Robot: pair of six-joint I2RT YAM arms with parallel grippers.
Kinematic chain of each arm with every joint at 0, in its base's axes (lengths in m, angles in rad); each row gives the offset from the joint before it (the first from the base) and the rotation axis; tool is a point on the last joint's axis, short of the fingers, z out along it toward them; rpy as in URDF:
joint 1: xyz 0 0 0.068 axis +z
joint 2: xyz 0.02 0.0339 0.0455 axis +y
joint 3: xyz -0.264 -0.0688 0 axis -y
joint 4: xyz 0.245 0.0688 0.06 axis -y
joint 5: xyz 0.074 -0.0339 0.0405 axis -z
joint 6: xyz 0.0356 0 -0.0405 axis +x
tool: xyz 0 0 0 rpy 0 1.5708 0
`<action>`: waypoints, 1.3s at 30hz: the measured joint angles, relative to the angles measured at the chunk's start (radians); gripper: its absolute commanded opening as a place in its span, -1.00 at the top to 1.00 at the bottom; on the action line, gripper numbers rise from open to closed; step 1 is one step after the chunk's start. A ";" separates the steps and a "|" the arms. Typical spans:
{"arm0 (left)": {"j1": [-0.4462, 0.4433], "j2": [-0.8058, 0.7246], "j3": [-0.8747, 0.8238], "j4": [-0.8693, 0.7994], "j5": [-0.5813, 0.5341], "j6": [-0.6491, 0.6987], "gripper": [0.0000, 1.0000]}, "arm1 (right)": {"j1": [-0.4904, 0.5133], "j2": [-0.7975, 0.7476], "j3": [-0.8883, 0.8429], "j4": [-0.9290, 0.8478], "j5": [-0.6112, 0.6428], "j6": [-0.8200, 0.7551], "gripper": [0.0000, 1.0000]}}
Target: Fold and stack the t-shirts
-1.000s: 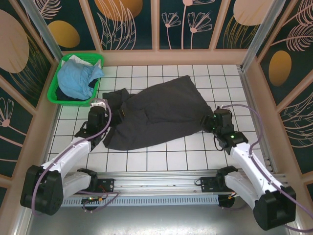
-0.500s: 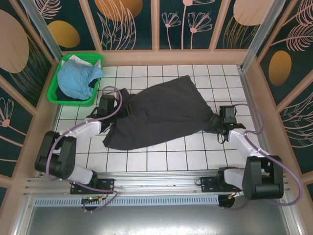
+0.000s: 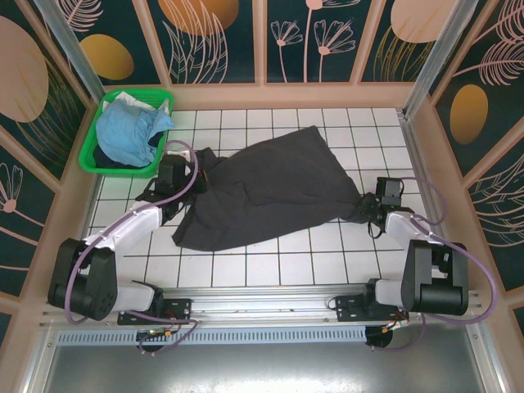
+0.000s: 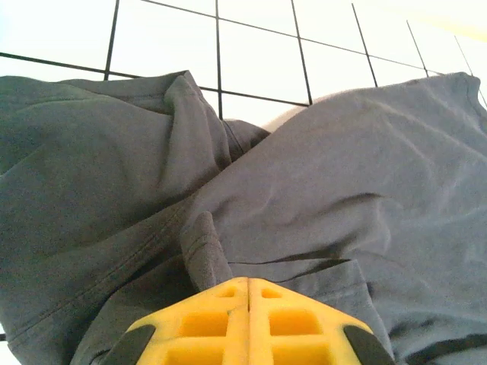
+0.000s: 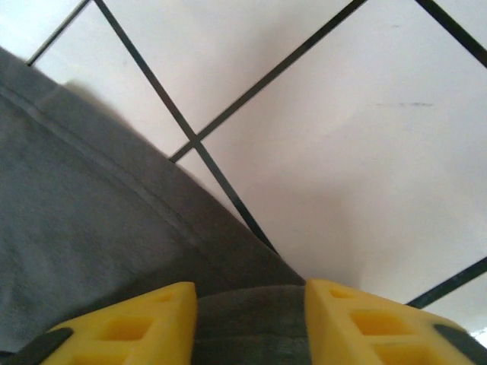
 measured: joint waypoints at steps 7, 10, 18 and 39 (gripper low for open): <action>0.000 0.074 0.022 -0.024 -0.045 0.006 0.09 | -0.029 -0.025 -0.028 0.022 -0.042 0.002 0.13; 0.000 0.152 0.032 -0.025 -0.062 0.012 0.26 | -0.039 -0.020 -0.031 0.047 -0.103 0.000 0.20; 0.000 0.202 0.086 -0.055 -0.088 0.038 0.70 | -0.047 -0.021 -0.055 0.079 -0.169 -0.003 0.71; 0.000 0.279 0.179 -0.136 -0.126 0.069 0.64 | -0.048 -0.177 -0.060 0.058 -0.168 -0.008 1.00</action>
